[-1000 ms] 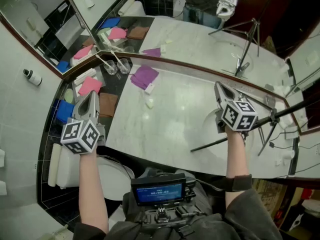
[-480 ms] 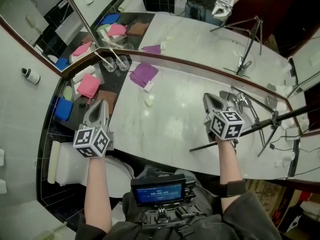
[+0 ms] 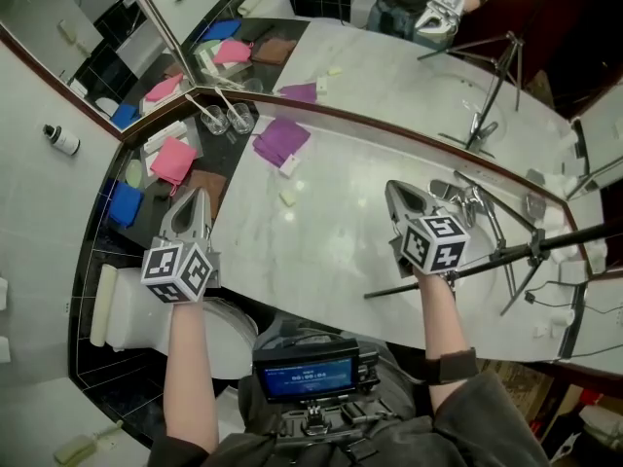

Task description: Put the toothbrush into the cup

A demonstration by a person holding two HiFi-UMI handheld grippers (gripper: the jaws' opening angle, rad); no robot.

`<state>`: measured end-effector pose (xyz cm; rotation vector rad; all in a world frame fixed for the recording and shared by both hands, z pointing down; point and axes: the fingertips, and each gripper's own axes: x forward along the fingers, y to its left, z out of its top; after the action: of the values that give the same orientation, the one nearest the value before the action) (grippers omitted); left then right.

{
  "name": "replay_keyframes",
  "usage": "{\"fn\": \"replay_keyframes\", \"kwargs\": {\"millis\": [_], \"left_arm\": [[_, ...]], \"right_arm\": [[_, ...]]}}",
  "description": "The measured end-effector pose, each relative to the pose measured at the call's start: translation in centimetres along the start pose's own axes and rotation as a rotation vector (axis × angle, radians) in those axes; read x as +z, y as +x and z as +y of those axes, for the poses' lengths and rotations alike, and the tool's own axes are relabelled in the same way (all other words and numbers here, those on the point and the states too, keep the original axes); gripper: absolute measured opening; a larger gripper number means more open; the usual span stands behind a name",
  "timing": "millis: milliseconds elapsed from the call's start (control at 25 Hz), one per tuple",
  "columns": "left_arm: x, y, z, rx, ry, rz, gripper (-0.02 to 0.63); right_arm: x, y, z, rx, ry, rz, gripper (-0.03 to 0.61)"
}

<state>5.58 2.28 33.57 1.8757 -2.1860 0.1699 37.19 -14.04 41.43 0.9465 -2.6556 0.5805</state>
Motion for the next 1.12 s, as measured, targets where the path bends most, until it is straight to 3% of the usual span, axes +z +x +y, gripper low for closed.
{"fn": "replay_keyframes", "kwargs": {"millis": [200,440,760,1120], "left_arm": [[0.4,0.7,0.8,-0.008,0.016,0.001,0.0],[0.7,2.9,5.2,-0.052,0.023,-0.002,0.0],[1.2,6.1,13.5,-0.17,0.047,0.027,0.0],[1.8,7.9,23.1,-0.241,0.053,0.041,0.0]], "right_arm": [[-0.8,1.2,0.0,-0.008,0.016,0.007,0.017],[-0.9,4.6,2.9,-0.037,0.013,0.006,0.017],[-0.4,11.8,10.8,-0.091,0.025,0.013,0.017],[0.2,20.0,20.3,-0.092,0.0,0.019,0.017]]}}
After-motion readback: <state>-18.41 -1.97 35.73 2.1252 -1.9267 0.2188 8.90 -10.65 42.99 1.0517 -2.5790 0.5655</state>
